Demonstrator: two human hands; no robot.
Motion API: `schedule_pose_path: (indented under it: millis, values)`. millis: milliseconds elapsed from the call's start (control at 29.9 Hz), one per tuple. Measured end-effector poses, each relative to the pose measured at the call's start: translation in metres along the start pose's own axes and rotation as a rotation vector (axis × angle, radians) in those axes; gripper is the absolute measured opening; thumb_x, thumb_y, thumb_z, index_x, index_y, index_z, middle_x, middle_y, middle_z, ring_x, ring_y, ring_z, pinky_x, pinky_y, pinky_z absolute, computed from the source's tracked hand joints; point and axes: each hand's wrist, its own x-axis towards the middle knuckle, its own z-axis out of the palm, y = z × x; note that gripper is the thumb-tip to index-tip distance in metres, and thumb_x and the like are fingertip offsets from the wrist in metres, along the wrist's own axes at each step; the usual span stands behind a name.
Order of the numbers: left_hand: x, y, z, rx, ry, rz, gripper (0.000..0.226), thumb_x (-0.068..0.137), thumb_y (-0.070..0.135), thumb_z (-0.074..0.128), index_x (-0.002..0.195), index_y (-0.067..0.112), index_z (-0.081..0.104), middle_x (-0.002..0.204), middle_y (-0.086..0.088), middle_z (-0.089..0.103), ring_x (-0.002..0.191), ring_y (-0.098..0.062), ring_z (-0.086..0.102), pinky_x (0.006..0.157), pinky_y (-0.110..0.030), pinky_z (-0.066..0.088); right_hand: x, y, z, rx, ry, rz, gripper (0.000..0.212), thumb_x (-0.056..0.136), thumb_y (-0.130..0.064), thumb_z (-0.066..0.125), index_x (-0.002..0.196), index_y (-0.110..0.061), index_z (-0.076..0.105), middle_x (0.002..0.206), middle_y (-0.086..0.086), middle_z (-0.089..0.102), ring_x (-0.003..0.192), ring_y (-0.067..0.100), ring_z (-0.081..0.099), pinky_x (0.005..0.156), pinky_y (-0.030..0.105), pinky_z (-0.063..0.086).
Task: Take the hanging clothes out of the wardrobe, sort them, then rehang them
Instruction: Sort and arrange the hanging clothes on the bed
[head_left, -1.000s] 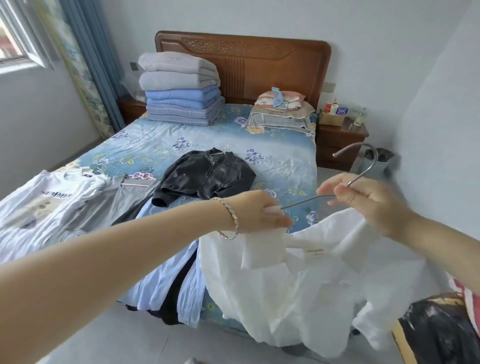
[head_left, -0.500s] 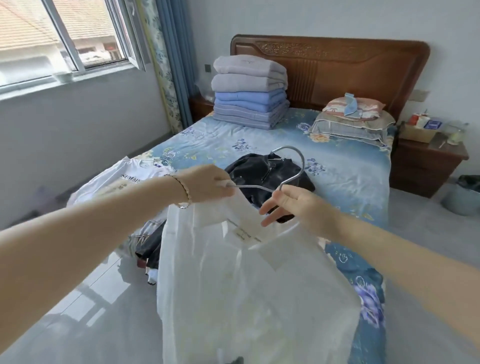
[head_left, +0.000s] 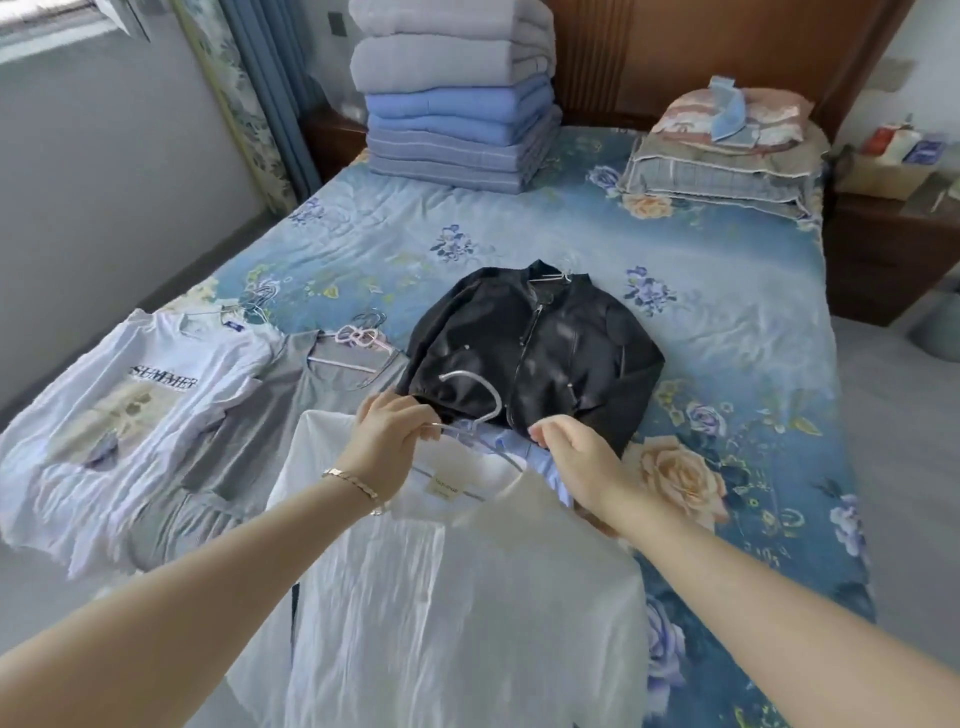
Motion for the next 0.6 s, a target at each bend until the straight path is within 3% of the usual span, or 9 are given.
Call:
schedule_pose_path:
  millis: [67,201,301,335,402,435,502,602]
  values:
    - [0.038,-0.040,0.028,-0.056,-0.027,-0.093,0.024,0.073,0.000,0.041,0.057,0.012,0.054,0.065,0.013,0.048,0.076,-0.019,0.042,0.083,-0.025,0.023,0.062,0.038,0.015,-0.104,0.017,0.149,0.028,0.097,-0.013,0.037,0.108,-0.009,0.062,0.113,0.005,0.062,0.101,0.018,0.056,0.078,0.022,0.038]
    - [0.097,-0.110,0.091,-0.068,-0.186,-0.047,0.019,0.058,-0.004,0.038,0.046,0.011,0.040,0.058,0.007,0.043,0.067,-0.024,0.044,0.077,-0.024,0.023,0.163,0.109,0.057,-0.274,-0.130,0.343,0.031,0.093,-0.007,0.037,0.111,-0.002,0.062,0.119,0.011,0.061,0.106,0.029,0.058,0.087,0.032,0.046]
    - [0.124,-0.160,0.150,-0.090,-0.255,-0.049,0.025,0.059,-0.005,0.040,0.049,0.018,0.037,0.062,0.002,0.051,0.073,-0.024,0.048,0.078,-0.027,0.026,0.219,0.152,0.095,-0.356,-0.289,0.366,0.026,0.090,-0.008,0.041,0.085,-0.020,0.064,0.101,0.001,0.057,0.106,0.024,0.056,0.086,0.032,0.044]
    - [0.128,-0.173,0.165,-0.099,-0.270,-0.020,0.028,0.059,-0.003,0.040,0.051,0.023,0.035,0.062,0.002,0.054,0.074,-0.020,0.047,0.078,-0.026,0.029,0.231,0.164,0.105,-0.385,-0.309,0.366,0.026,0.091,-0.009,0.042,0.089,-0.023,0.064,0.104,0.000,0.057,0.111,0.024,0.055,0.088,0.031,0.042]
    - [0.131,-0.196,0.193,-0.093,-0.300,0.062,0.021,0.057,0.000,0.043,0.053,0.020,0.041,0.060,0.004,0.057,0.071,-0.011,0.039,0.075,-0.026,0.032,0.243,0.183,0.117,-0.501,-0.261,0.378,0.031,0.094,-0.014,0.041,0.121,-0.015,0.056,0.131,0.002,0.051,0.125,0.023,0.046,0.099,0.030,0.038]
    - [0.132,-0.204,0.203,-0.077,-0.322,0.087,0.021,0.055,-0.001,0.047,0.050,0.019,0.045,0.059,0.005,0.057,0.070,-0.009,0.037,0.072,-0.028,0.033,0.244,0.190,0.120,-0.603,-0.227,0.366,0.033,0.096,-0.017,0.041,0.127,-0.012,0.051,0.135,0.003,0.047,0.126,0.022,0.044,0.099,0.030,0.036]
    - [0.135,-0.214,0.219,-0.054,-0.381,0.084,0.019,0.050,-0.005,0.051,0.046,0.014,0.049,0.057,0.007,0.056,0.068,-0.009,0.037,0.068,-0.026,0.033,0.241,0.203,0.125,-0.749,-0.172,0.374,0.029,0.096,-0.021,0.043,0.123,-0.011,0.047,0.130,0.003,0.047,0.124,0.021,0.043,0.096,0.030,0.036]
    - [0.149,-0.218,0.238,-0.028,-0.462,0.105,0.021,0.054,-0.005,0.044,0.046,0.014,0.045,0.056,0.003,0.057,0.062,-0.016,0.050,0.060,-0.026,0.036,0.246,0.207,0.119,-0.580,-0.026,0.484,0.033,0.095,-0.019,0.045,0.127,-0.011,0.043,0.130,0.006,0.048,0.124,0.024,0.043,0.096,0.035,0.039]
